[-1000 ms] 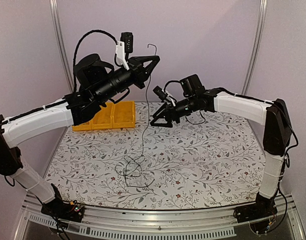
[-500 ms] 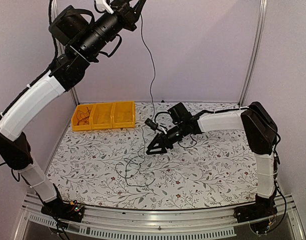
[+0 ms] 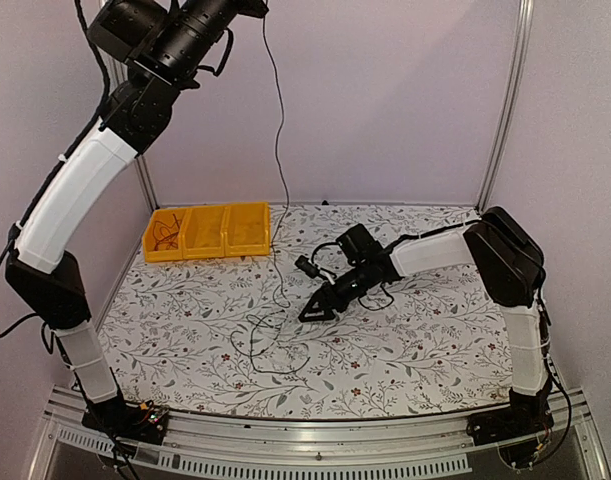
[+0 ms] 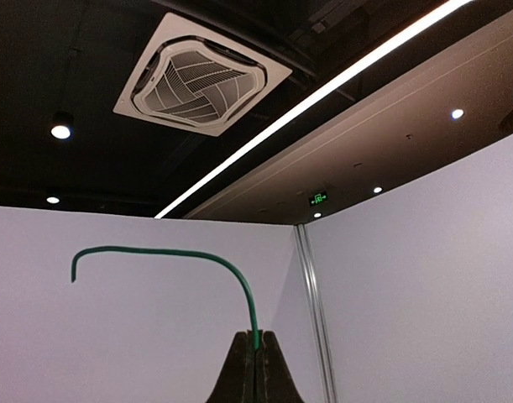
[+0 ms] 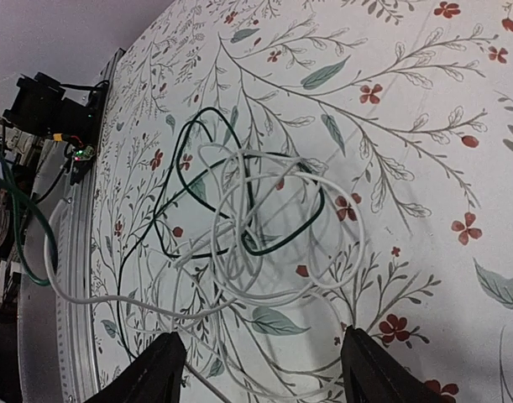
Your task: Untangle the cables
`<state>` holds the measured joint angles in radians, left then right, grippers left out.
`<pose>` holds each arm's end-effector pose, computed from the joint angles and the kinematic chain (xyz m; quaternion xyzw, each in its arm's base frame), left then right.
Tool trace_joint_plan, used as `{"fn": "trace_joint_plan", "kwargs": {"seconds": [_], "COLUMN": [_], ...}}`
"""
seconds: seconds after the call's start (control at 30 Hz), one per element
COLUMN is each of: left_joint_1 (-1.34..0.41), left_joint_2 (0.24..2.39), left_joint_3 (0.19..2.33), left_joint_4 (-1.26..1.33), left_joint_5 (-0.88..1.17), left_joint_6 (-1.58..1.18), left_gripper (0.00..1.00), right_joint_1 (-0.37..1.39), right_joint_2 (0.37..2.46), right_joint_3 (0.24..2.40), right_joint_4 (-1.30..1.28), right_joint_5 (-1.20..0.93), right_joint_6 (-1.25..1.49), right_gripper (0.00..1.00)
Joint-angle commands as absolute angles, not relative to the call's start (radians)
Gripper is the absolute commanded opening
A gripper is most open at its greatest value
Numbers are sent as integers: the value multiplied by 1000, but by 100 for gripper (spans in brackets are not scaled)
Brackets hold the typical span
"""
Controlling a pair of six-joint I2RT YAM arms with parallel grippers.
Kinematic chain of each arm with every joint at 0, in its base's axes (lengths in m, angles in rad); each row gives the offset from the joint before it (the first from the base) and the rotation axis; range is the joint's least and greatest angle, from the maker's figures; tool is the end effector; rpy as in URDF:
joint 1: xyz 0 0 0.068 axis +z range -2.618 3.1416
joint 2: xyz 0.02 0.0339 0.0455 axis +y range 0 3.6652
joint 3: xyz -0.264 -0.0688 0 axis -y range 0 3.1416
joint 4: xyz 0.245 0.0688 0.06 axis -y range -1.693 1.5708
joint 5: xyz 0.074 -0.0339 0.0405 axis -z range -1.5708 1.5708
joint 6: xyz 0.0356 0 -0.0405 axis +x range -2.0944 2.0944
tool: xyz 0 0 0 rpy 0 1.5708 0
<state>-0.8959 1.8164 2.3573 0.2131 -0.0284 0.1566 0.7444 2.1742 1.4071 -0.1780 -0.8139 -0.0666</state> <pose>0.2152 -0.2673 0.6222 0.1882 0.3499 -0.3263 0.8577 0.3101 0.3209 0.1242 -0.4566 0.7548 0.4491 0.1414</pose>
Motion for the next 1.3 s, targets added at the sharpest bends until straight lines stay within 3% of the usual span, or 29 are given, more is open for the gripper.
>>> {"fn": "trace_joint_plan", "kwargs": {"seconds": [0.0, 0.13, 0.5, 0.77, 1.1, 1.2, 1.27], "left_joint_1": [-880, -836, -747, -747, -749, -749, -749], "left_joint_2": [1812, 1779, 1695, 1540, 1536, 1531, 1534], "left_joint_3": [2392, 2369, 2395, 2044, 2077, 2085, 2101], "left_joint_4": [225, 228, 218, 246, 161, 152, 148], "left_joint_5": [-206, -317, -336, -327, -306, -304, -301], "left_joint_6": [313, 341, 413, 273, 263, 277, 292], "left_gripper": [0, 0, 0, 0, 0, 0, 0], "right_joint_1": [714, 684, 653, 690, 836, 850, 853], "right_joint_2": [2161, 2109, 2074, 1920, 2156, 2228, 2264], "right_joint_3": [1388, 1387, 1327, 1351, 1563, 1620, 1644], "right_joint_4": [-181, -221, -237, -115, -64, -78, -103], "right_joint_5": [-754, -708, -692, -748, -696, -701, -690], "right_joint_6": [-73, -151, -221, -310, -268, -267, -290], "right_gripper": [70, 71, 63, 81, 85, 82, 68]}}
